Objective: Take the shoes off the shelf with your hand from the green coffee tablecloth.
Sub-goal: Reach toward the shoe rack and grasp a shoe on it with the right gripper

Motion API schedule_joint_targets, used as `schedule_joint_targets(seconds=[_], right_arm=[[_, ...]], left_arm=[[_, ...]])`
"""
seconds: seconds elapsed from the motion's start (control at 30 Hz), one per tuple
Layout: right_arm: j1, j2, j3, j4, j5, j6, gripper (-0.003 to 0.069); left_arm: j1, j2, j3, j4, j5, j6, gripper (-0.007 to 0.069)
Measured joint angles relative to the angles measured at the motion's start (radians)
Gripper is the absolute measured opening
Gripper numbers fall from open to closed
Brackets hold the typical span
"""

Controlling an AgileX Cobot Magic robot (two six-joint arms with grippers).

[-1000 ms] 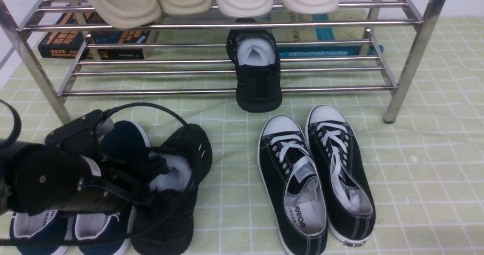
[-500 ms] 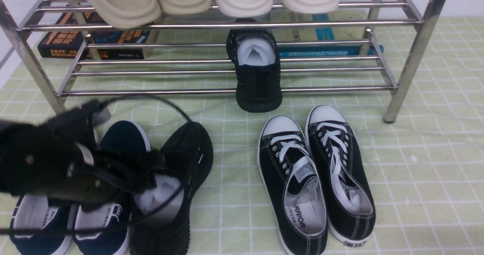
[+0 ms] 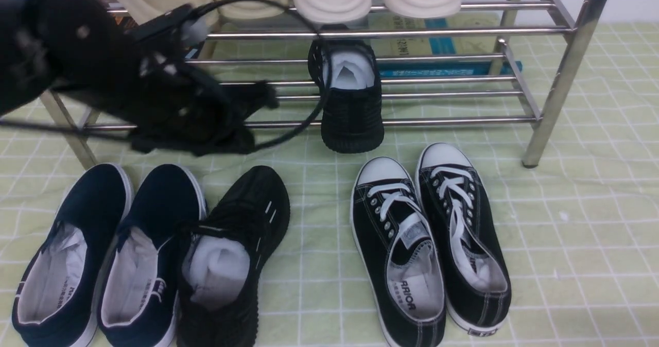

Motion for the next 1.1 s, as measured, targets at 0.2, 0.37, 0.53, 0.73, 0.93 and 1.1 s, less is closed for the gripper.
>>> schedule_joint_targets(seconds=[0.2, 0.37, 0.53, 0.73, 0.93, 1.1], right_arm=[[0.000, 0.000, 0.000, 0.000, 0.000, 0.000, 0.0239], [0.000, 0.000, 0.000, 0.000, 0.000, 0.000, 0.0239], [0.000, 0.000, 0.000, 0.000, 0.000, 0.000, 0.0239], [0.000, 0.000, 0.000, 0.000, 0.000, 0.000, 0.0239], [0.000, 0.000, 0.002, 0.020, -0.020, 0.013, 0.0239], [0.000, 0.000, 0.010, 0.344, -0.045, 0.244, 0.0239]], left_arm=[[-0.002, 0.120, -0.100, -0.128, -0.060, 0.030, 0.0084], [-0.002, 0.136, -0.105, -0.102, -0.011, 0.093, 0.0173], [-0.003, 0.059, -0.106, -0.013, 0.052, 0.092, 0.0164], [-0.003, -0.035, -0.107, 0.084, 0.078, 0.052, 0.0033], [-0.003, -0.099, -0.107, 0.162, 0.166, 0.037, 0.0001], [-0.003, -0.160, -0.107, 0.272, 0.267, -0.030, 0.0001]])
